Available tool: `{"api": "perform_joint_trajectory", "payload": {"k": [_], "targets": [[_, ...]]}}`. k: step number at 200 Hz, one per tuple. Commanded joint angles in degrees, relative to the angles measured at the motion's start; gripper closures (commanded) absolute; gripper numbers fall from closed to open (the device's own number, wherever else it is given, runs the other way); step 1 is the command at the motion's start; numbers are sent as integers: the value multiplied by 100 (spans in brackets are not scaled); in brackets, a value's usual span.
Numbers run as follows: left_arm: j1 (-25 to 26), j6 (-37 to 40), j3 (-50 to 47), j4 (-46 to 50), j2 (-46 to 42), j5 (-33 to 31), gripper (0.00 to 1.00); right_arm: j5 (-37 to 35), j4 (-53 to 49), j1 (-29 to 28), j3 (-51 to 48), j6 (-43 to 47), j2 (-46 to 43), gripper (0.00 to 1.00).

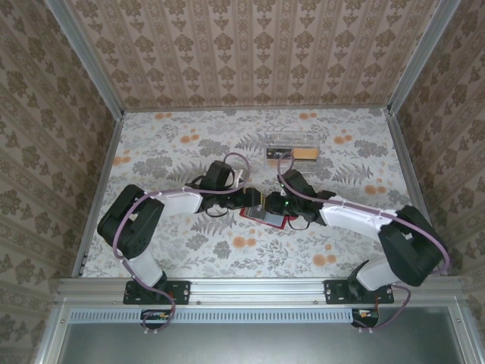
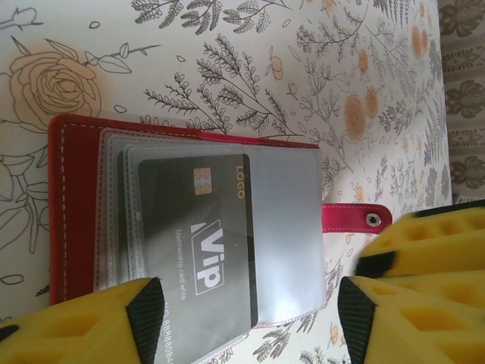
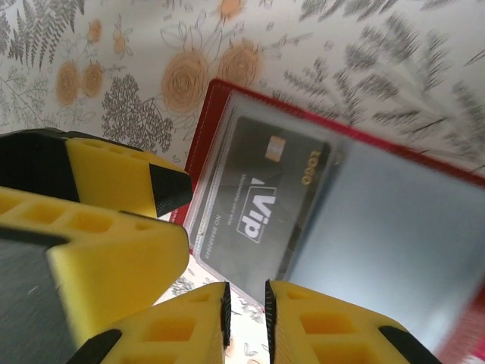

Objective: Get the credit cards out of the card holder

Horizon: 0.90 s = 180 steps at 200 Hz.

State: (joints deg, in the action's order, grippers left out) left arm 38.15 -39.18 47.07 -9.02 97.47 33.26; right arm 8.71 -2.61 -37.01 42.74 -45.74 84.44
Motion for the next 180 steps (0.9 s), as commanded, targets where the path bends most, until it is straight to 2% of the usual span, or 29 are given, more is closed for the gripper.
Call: {"api": "perform_joint_trajectory", "payload": {"k": [1, 60, 72, 103, 129, 143, 157, 169, 180], "targets": [[-36, 113, 57, 13, 33, 137, 38, 570, 793, -29, 7, -605, 352, 79], [-37, 90, -8, 104, 290, 12, 43, 833, 1463, 179, -375, -1026, 799, 81], [-37, 63, -42, 67, 345, 8, 52, 962, 1651, 218, -413, -1111, 933, 83], [-25, 12, -100, 29, 400, -44, 53, 979, 1832, 247, -502, -1201, 1057, 83], [-46, -8, -120, 64, 404, -115, 59, 913, 1686, 260, -577, -1124, 870, 83], [-54, -11, -111, 75, 428, -113, 75, 861, 1561, 288, -629, -1083, 716, 83], [-68, -17, -110, 83, 450, -124, 78, 805, 1472, 338, -707, -1053, 561, 82], [-65, -19, -109, 92, 479, -126, 88, 782, 1395, 385, -761, -1015, 451, 82], [-70, -19, -102, 115, 492, -139, 89, 781, 1359, 426, -789, -991, 405, 82]]}}
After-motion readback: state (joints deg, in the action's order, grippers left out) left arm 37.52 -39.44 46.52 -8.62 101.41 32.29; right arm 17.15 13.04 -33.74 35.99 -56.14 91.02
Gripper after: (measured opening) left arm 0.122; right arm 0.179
